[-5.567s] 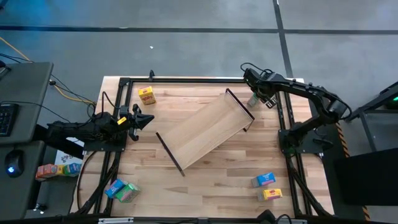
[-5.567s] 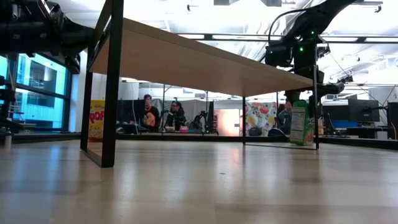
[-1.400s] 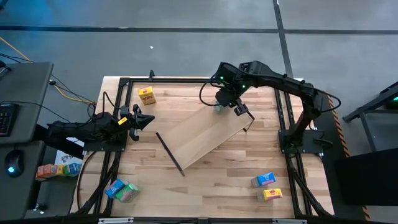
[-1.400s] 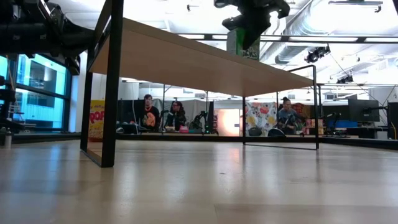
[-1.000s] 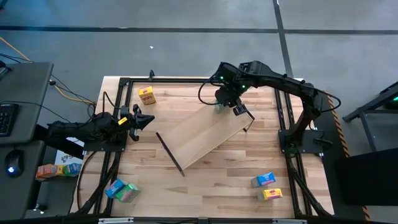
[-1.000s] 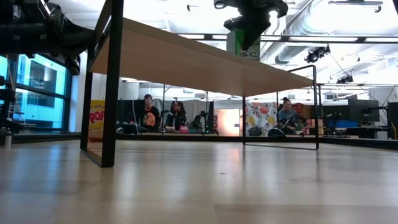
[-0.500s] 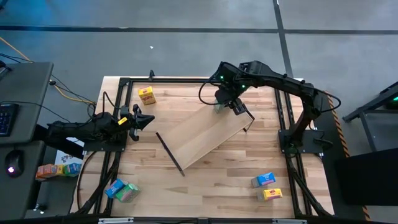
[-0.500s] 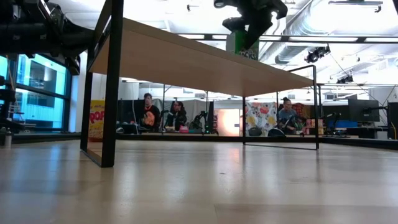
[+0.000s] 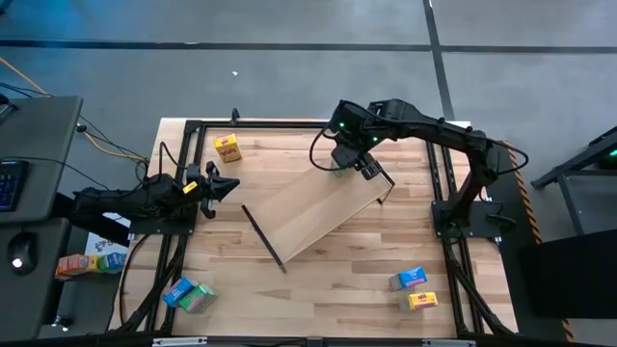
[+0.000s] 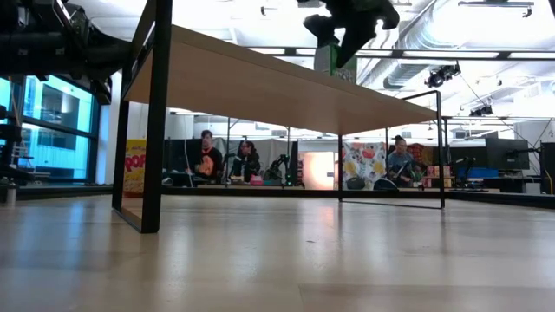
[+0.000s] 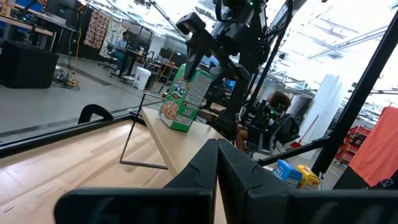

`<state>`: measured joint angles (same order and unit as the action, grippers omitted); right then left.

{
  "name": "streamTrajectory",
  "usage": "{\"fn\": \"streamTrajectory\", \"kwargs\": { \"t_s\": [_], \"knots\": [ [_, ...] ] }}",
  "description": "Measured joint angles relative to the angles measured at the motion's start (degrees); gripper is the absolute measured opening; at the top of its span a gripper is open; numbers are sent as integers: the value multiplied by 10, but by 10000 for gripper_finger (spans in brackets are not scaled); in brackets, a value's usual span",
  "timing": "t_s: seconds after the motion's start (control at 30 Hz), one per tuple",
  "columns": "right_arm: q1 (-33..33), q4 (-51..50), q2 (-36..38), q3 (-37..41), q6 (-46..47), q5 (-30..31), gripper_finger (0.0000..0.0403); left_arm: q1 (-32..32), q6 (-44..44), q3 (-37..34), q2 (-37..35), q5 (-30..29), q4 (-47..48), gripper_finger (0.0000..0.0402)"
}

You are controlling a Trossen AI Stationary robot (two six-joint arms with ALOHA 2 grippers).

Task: Stack cereal on shelf
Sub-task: Put the top green cereal box on the shelf, then put the green cereal box on the shelf align with the other green cereal box

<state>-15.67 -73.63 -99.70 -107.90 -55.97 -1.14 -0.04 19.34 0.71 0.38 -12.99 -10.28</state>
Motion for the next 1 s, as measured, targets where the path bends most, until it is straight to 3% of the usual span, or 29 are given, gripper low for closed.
{"fn": "streamTrajectory", "kwargs": {
  "t_s": [0.4, 0.77, 1.0],
  "knots": [
    [26, 30, 0, -14, 36, 10, 204, 0, 0, 0, 0, 0, 0, 0],
    [33, 58, 0, -139, 160, -36, 204, 0, 0, 0, 0, 0, 0, 0],
    [-19, -70, 7, -233, 287, -86, 204, 0, 0, 0, 0, 0, 0, 0]
  ]
}}
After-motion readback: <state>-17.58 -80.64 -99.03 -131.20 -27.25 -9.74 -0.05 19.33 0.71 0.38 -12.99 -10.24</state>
